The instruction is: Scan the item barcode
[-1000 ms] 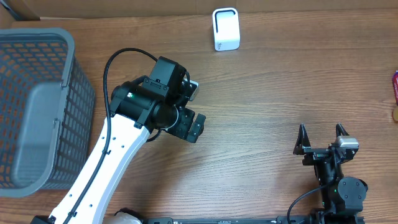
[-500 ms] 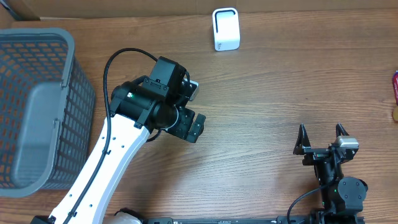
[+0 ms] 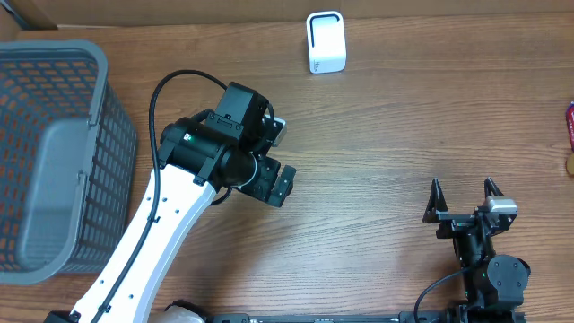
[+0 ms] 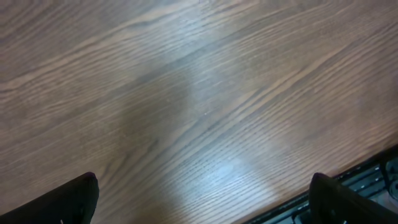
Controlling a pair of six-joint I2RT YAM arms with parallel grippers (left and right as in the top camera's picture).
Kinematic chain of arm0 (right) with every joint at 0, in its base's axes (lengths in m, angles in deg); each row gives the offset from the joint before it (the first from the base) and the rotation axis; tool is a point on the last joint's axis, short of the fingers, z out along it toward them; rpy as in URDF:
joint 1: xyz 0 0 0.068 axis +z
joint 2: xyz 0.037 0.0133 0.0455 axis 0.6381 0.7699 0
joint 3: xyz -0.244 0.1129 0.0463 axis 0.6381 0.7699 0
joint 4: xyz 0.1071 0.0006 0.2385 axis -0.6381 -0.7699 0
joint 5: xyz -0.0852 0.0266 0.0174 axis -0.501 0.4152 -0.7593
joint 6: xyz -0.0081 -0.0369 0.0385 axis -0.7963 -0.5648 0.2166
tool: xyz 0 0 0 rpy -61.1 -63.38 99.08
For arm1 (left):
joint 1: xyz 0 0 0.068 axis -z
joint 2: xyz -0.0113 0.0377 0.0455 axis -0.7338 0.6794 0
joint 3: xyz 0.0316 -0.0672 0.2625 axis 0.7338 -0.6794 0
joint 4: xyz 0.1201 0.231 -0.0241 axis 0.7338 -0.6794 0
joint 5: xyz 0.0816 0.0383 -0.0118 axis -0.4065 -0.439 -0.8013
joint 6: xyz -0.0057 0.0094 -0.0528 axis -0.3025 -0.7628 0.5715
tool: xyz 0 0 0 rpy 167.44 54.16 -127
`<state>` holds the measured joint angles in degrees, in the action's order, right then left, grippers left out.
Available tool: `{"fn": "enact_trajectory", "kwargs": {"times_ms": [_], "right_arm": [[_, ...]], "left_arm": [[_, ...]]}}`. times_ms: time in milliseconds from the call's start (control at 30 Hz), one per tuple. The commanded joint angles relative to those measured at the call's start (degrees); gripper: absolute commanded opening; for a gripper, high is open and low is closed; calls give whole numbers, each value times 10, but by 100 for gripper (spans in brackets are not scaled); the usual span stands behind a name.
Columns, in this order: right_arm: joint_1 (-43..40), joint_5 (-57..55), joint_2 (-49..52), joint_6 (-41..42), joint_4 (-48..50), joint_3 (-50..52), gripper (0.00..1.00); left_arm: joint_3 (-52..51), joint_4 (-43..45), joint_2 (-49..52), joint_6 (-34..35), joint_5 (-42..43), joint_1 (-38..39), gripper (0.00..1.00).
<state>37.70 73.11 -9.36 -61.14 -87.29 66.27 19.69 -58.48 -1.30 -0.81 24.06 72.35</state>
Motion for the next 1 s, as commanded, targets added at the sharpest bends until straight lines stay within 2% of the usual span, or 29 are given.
{"fn": "enact_trajectory", "kwargs": {"times_ms": [0,200,333,500,633,833,967], "right_arm": [[-3,-1,-6,2,4,6,100],[-3,-1,-6,2,4,6,100],[-3,-1,-6,2,4,6,100],[-3,-1,-6,2,4,6,100],[-3,-1,-6,2,4,6,100],[-3,-1,-6,2,4,6,100],[-3,-1,-6,2,4,6,100]], "left_arm": [[1,21,-6,-33,-9,3,99],[-27,107,-60,-90,-9,0,100],[-106,169,-138,-90,7,-32,99],[-248,228,-266,-90,70,-112,100],[-377,276,-417,-91,111,-190,100],[-484,302,-613,-92,141,-277,100],[-528,310,-683,-92,136,-292,100]]}}
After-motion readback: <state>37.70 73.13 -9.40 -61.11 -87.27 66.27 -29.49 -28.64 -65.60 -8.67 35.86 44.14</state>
